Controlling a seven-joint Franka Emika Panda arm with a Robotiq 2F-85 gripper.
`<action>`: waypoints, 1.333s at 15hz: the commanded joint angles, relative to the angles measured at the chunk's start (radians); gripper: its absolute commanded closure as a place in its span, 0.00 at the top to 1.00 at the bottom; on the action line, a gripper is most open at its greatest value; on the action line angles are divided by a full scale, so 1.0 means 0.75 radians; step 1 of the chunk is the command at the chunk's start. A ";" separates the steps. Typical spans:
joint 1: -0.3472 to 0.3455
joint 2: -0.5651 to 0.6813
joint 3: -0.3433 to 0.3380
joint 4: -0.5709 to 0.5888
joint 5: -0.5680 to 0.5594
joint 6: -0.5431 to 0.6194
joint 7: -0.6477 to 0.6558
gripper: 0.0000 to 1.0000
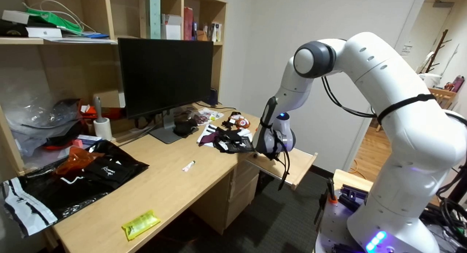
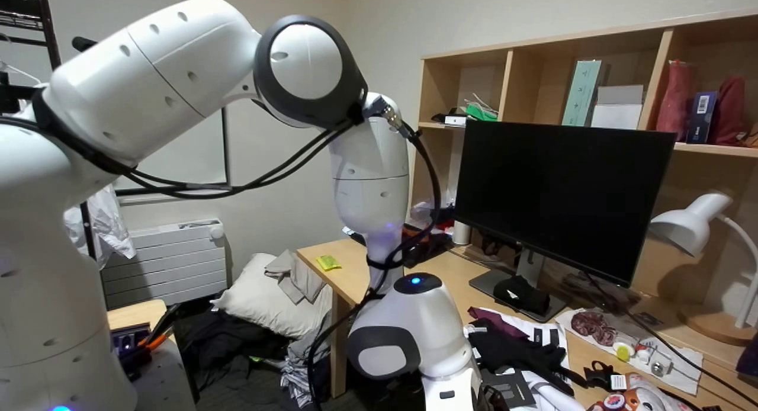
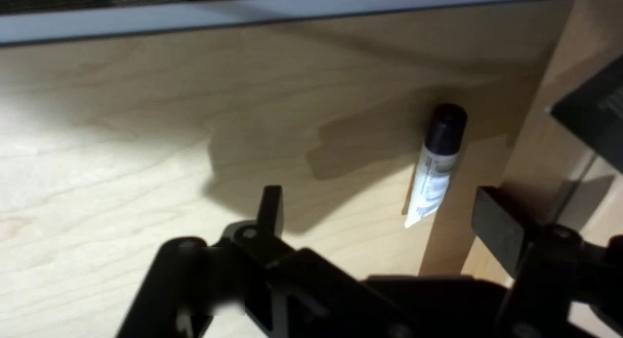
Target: Move the two tubes from the pullout table to the top of the desk
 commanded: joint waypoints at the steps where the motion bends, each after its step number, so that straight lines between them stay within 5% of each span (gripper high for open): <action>1: 0.014 0.061 -0.015 0.017 0.019 -0.001 -0.055 1.00; 11: -0.046 0.070 0.027 0.002 -0.001 0.009 -0.094 1.00; 20: 0.065 0.072 -0.056 0.049 0.065 -0.002 -0.084 1.00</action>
